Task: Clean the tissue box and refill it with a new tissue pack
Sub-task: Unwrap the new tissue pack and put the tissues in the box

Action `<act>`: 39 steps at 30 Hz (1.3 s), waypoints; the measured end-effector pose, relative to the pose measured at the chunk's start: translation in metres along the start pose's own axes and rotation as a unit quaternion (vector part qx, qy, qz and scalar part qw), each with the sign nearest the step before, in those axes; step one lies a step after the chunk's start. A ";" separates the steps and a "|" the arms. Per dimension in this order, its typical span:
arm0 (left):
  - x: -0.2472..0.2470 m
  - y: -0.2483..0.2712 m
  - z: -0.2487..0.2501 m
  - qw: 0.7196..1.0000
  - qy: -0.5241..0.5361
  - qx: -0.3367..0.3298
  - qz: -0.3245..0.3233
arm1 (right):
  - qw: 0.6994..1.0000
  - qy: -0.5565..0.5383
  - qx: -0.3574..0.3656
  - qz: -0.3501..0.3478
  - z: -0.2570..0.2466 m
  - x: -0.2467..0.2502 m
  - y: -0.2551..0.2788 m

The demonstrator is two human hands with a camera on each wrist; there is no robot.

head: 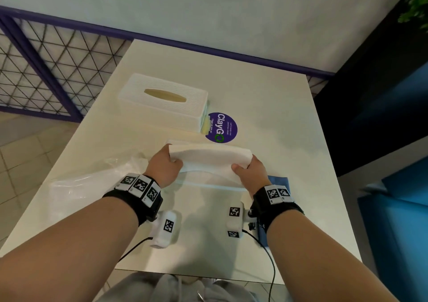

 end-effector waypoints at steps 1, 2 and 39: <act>0.000 -0.002 0.001 1.000 -0.007 0.001 -0.006 | 1.000 0.000 -0.003 0.001 -0.001 0.000 -0.001; 0.001 -0.005 0.003 1.000 -0.018 0.000 -0.012 | 1.000 0.000 -0.007 0.004 -0.003 0.000 -0.003; 0.089 0.041 -0.106 0.919 -0.367 0.081 0.120 | 0.937 0.214 0.149 -0.230 -0.078 -0.160 0.026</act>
Point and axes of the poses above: each hand's wrist, its own y-axis away from the middle knuckle, its own x-axis out of the back of the hand, z = x × y, the point moved 6 cm from there along -y, towards the middle knuckle, and after that the axes turned 15 degrees about -y, right-handed, at the moved point
